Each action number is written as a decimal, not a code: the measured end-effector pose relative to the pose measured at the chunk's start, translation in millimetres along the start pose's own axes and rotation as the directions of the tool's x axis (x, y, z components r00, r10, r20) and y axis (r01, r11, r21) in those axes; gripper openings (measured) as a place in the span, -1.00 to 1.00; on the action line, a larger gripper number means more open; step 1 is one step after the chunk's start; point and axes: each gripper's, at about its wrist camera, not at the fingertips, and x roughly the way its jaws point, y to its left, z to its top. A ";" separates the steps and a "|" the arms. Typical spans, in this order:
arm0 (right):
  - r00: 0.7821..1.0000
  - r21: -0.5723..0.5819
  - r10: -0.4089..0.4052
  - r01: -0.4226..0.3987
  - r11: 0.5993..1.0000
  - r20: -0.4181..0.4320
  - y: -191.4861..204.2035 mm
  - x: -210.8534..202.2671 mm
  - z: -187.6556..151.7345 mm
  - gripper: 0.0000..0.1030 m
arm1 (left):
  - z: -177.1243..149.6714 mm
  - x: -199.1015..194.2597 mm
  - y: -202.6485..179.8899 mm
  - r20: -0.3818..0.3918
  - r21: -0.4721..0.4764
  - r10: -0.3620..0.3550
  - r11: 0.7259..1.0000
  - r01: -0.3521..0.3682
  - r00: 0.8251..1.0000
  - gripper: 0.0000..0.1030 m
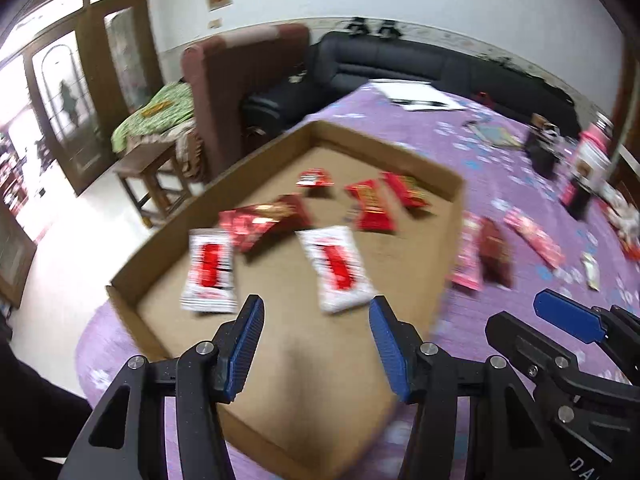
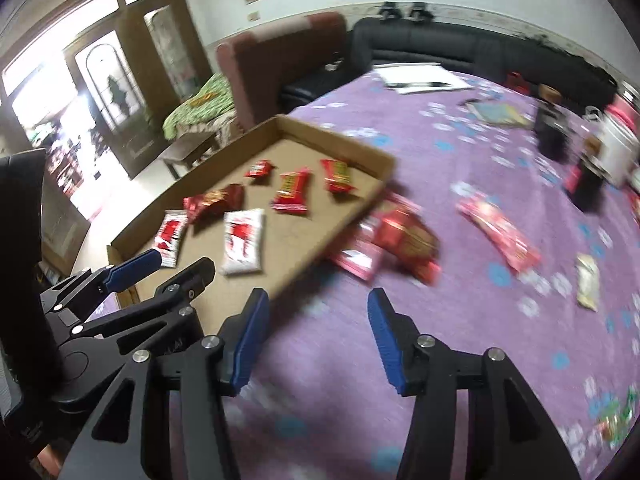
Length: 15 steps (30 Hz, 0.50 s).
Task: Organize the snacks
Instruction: 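Move both open tools back over the snacks on the table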
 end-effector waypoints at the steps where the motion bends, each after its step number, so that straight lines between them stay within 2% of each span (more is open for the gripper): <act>1: 1.000 0.008 -0.009 0.009 1.000 0.003 -7.0 -5.7 -4.3 0.04 | -1.1 -1.4 -7.9 0.001 0.012 -0.005 1.000 0.005 1.000 0.13; 7: 0.997 0.085 -0.079 0.078 0.993 0.013 -59.6 -38.8 -36.1 0.17 | -13.5 -15.2 -73.2 0.021 0.123 -0.074 0.990 0.071 0.997 0.13; 15: 0.988 0.179 -0.154 0.148 0.973 0.022 -117.1 -70.3 -75.8 0.19 | -32.9 -23.8 -146.7 0.007 0.256 -0.144 0.957 0.137 0.990 0.13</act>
